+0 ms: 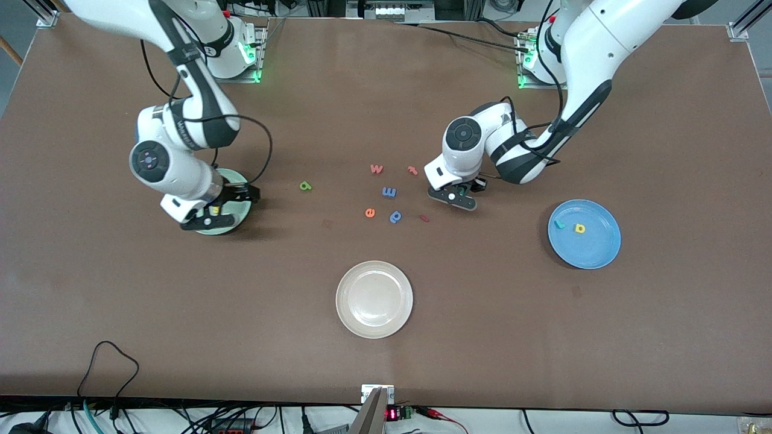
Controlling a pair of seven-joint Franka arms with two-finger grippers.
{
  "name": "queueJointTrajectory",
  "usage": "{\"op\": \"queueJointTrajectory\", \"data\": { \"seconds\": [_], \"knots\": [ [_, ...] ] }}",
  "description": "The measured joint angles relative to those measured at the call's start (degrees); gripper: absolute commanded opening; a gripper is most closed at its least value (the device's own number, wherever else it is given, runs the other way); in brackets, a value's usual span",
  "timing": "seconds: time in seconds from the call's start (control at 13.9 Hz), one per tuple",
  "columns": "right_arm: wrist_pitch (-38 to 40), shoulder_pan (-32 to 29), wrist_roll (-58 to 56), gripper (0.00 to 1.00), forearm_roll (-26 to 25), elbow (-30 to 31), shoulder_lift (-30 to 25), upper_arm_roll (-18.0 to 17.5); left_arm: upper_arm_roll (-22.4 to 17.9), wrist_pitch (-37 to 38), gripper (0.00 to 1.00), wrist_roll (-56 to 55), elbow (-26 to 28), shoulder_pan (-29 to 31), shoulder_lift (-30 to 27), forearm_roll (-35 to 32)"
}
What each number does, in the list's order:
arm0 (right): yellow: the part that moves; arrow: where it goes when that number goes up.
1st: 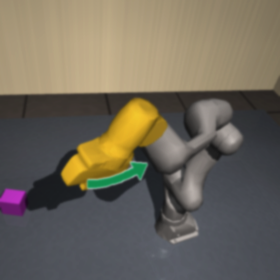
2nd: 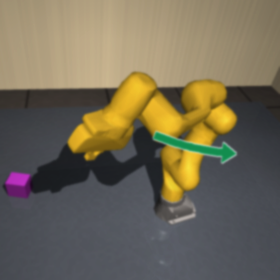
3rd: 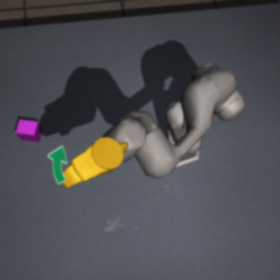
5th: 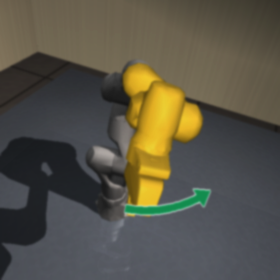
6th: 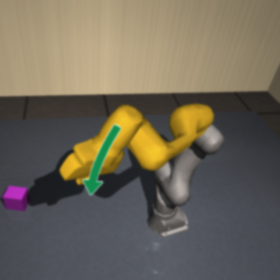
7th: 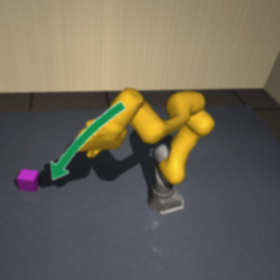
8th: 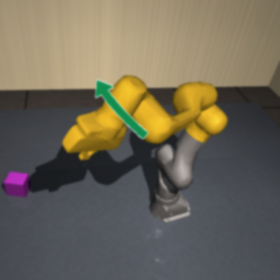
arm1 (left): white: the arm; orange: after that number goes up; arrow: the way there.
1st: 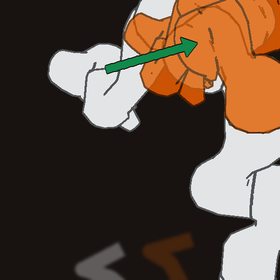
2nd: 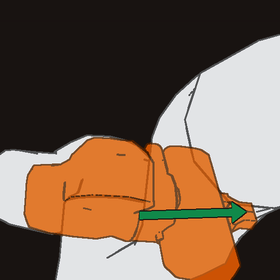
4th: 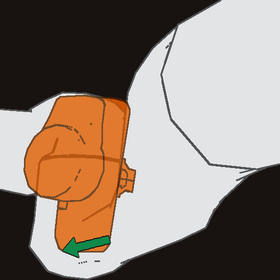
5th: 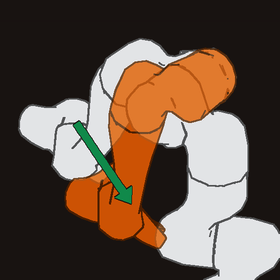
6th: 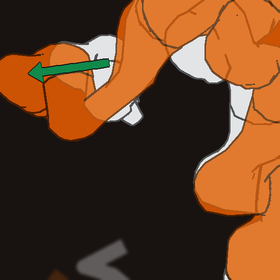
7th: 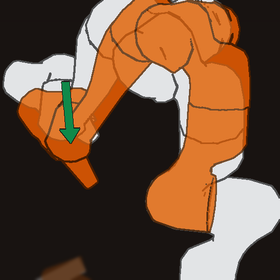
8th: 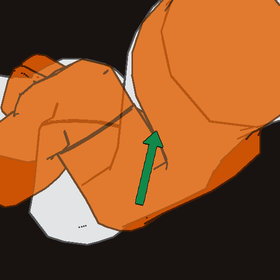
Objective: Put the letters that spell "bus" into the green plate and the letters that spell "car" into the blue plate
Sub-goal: 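Place the cyan u on the blue plate while the right gripper reaches green b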
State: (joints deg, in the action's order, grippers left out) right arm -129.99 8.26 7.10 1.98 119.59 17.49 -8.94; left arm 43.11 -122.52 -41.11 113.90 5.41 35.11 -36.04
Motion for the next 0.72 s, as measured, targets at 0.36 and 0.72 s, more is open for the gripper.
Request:
{"op": "queueJointTrajectory", "data": {
  "seconds": [0.36, 0.72],
  "knots": [
    [-0.4, 7.9, 1.6, 0.63, -1.6, 0.1, 1.9, -1.0, 0.8, 20.5, 0.16, 14.7, -11.4, 5.9, -3.3, 0.0],
    [-5.9, 12.2, 1.6, 0.62, -8.0, 0.0, 6.0, -1.6, 0.4, 18.5, 0.19, 37.1, -12.1, 22.6, -1.6, 0.0]
  ]
}}
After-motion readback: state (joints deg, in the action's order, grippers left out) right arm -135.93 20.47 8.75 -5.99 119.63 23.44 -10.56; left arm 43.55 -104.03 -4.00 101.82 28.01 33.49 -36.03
